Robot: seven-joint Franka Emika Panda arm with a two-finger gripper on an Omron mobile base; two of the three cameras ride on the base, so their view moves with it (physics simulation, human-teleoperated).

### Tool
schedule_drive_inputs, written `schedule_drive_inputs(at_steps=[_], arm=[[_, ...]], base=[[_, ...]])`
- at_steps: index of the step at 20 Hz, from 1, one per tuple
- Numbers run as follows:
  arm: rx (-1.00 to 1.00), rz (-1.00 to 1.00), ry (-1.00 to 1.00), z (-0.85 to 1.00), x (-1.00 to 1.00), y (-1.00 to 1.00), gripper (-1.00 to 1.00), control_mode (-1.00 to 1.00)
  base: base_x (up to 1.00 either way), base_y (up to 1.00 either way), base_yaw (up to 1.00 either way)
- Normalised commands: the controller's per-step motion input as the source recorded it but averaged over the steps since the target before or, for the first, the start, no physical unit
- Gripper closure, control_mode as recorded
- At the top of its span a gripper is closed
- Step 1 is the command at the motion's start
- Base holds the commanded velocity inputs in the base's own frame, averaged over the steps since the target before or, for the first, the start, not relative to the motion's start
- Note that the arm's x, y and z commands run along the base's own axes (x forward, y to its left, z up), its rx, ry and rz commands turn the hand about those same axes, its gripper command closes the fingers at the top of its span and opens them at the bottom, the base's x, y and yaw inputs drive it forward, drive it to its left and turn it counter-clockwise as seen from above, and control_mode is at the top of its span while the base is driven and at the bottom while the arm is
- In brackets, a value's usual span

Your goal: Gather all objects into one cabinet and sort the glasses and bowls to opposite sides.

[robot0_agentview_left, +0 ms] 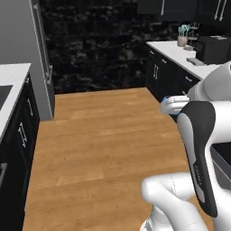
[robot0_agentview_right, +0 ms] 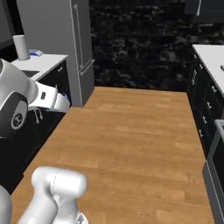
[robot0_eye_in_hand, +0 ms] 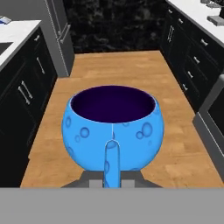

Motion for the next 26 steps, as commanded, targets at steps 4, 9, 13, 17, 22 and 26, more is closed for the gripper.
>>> schedule_drive_inputs(at_steps=[4,9,13,17,22,26], arm=[[0.0,0.0,0.0,0.0,0.0,0.0,1.0,1.0],[0.0,0.0,0.0,0.0,0.0,0.0,1.0,1.0],[0.0,0.0,0.0,0.0,0.0,0.0,1.0,1.0],[0.0,0.0,0.0,0.0,0.0,0.0,1.0,1.0],[0.0,0.0,0.0,0.0,0.0,0.0,1.0,1.0],[0.0,0.0,0.0,0.0,0.0,0.0,1.0,1.0]], base=[[1.0,0.33,0.0],[1.0,0.44,0.0],[1.0,0.5,0.0],[1.0,0.47,0.0],[1.0,0.02,-0.09],[1.0,0.0,-0.09]])
